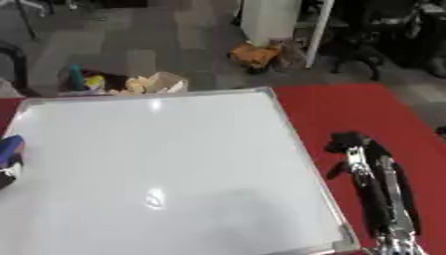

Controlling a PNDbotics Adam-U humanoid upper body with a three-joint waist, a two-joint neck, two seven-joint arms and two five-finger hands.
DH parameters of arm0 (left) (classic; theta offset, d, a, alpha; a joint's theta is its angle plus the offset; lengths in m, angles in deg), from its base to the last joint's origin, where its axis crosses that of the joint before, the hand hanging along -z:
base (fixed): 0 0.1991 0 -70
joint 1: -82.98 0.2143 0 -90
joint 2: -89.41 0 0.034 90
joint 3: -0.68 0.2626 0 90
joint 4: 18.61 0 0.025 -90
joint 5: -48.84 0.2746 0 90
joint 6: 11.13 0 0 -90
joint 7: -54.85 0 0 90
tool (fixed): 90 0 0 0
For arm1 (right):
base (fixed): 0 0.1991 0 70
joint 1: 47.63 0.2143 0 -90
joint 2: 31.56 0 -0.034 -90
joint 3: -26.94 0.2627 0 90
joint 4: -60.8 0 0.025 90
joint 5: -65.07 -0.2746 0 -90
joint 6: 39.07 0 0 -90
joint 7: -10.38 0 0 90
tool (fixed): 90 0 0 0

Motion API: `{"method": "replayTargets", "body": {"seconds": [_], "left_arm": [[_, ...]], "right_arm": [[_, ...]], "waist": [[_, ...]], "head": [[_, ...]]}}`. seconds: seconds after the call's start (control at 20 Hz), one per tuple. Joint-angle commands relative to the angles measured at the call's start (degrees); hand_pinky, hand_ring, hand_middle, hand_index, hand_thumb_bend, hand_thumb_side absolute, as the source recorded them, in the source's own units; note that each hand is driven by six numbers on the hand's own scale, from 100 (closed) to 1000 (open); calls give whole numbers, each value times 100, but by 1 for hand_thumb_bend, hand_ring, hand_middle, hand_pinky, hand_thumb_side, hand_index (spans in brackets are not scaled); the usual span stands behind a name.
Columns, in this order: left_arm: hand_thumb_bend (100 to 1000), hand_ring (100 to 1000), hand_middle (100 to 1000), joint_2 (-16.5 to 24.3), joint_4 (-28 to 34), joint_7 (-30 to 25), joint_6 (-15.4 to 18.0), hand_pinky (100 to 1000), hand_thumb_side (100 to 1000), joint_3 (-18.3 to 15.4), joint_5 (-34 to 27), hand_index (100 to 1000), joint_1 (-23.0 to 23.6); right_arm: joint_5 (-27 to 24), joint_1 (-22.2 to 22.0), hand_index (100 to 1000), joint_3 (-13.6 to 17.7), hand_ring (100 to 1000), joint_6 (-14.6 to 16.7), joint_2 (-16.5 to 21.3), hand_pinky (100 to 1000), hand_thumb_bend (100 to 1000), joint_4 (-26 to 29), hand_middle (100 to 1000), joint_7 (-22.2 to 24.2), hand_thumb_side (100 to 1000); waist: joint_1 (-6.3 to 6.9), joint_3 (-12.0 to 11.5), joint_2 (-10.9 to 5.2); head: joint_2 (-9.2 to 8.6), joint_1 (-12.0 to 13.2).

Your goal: Wipe the whiteboard clean with a brush.

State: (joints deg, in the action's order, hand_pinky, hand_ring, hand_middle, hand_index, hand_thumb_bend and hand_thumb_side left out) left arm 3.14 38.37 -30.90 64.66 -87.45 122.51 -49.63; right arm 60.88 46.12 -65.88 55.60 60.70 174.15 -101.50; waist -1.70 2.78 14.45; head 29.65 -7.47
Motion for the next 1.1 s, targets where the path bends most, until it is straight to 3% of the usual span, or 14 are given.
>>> {"method": "replayTargets", "body": {"seconds": [0.05, 1.1], "left_arm": [[584, 458, 478, -76, -154, -34, 61, 448, 460, 60, 76, 721, -69], [571, 482, 498, -1059, -535, -155, 877, 476, 478, 680, 783, 724, -544]], "right_arm": [[26, 25, 677, 62, 646, -4, 59, 353, 100, 124, 560, 6, 791], [39, 58, 677, 31, 645, 7, 39, 353, 100, 124, 559, 62, 792]], "waist": [[-18, 23, -48], [-72, 146, -33]], "head": [[-3, -5], [-39, 57]]}}
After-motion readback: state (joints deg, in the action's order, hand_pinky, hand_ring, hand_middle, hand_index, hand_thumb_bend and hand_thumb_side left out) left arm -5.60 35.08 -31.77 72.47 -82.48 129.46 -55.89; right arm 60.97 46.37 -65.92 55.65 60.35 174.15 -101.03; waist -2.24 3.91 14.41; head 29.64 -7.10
